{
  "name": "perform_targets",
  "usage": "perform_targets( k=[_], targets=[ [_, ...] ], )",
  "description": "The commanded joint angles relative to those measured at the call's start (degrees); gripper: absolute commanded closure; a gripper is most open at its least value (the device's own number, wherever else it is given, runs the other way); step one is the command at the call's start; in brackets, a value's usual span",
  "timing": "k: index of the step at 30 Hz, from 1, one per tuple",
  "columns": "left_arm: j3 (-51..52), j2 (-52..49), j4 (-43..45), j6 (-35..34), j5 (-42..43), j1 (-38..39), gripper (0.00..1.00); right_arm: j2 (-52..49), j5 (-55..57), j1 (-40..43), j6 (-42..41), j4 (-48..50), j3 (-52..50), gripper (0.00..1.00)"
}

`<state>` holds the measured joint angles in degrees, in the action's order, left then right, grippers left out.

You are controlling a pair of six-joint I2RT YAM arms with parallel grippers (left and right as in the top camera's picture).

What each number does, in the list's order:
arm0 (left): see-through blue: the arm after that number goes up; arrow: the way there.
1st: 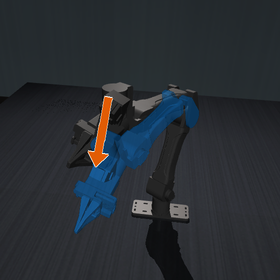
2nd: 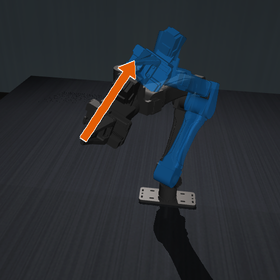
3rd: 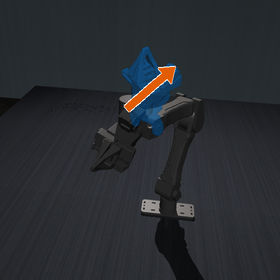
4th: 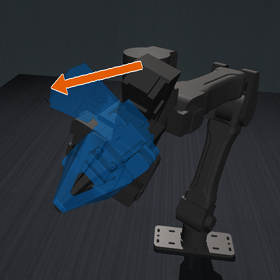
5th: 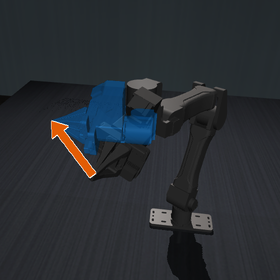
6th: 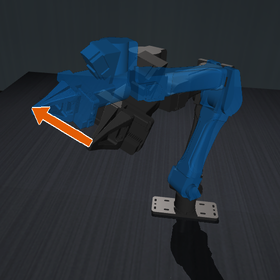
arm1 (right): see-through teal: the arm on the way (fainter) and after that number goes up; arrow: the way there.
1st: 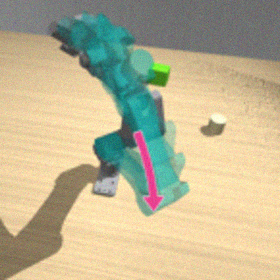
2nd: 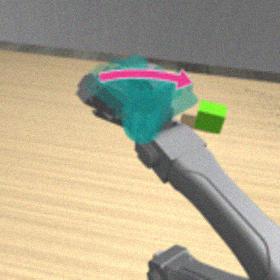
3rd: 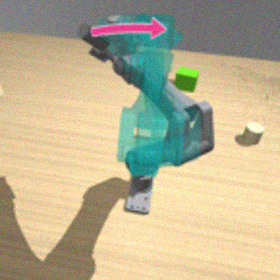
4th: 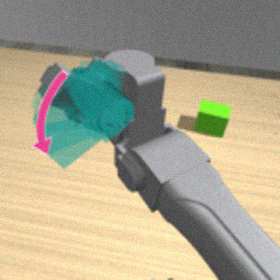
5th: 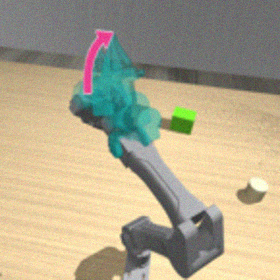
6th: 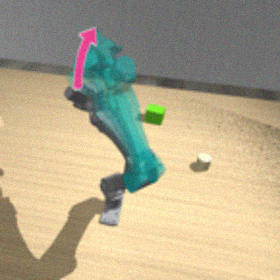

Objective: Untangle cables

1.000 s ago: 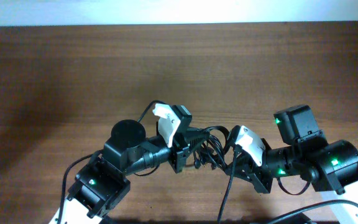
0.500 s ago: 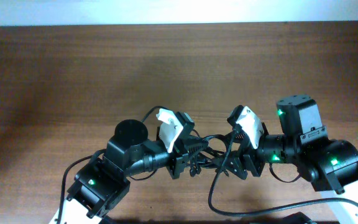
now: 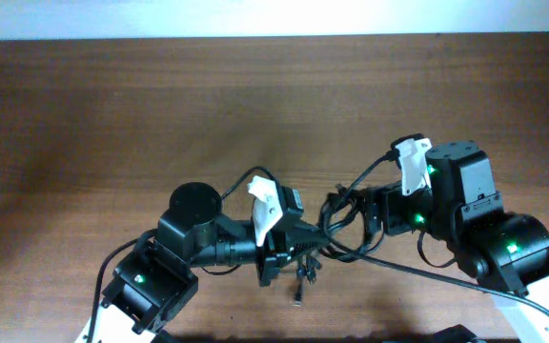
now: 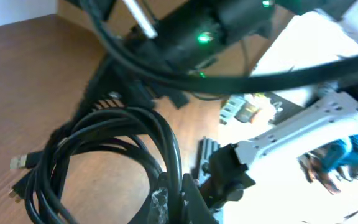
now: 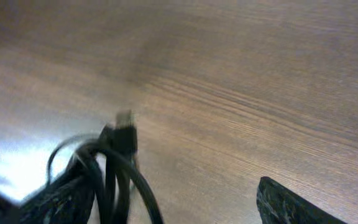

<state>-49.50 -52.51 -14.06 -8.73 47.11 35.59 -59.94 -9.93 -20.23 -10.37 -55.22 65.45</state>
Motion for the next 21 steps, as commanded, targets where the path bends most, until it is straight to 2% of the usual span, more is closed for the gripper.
perform_targets(
  k=[1,8,13,18,21],
  targets=[
    [-0.96,0.9,0.5,0.92,6.21,0.24,1.0,0.11,2.91,0.04,-2.58,0.66,0.37,0.17],
    [-0.96,0.9,1.6,1.11,4.39,0.24,1.0,-0.59,5.68,0.04,-2.58,-1.84,0.35,0.18],
    [-0.96,0.9,0.22,0.35,-4.63,0.22,1.0,-0.44,4.17,0.04,-3.69,-2.67,0.37,0.18],
    [-0.96,0.87,-4.94,-10.01,-22.38,0.22,1.0,1.79,-2.62,0.04,-3.65,-3.76,0.37,0.17],
    [-0.96,0.9,-4.59,-11.21,-23.63,0.24,1.0,2.38,-4.94,0.04,-3.17,-7.45,0.37,0.11]
  ],
)
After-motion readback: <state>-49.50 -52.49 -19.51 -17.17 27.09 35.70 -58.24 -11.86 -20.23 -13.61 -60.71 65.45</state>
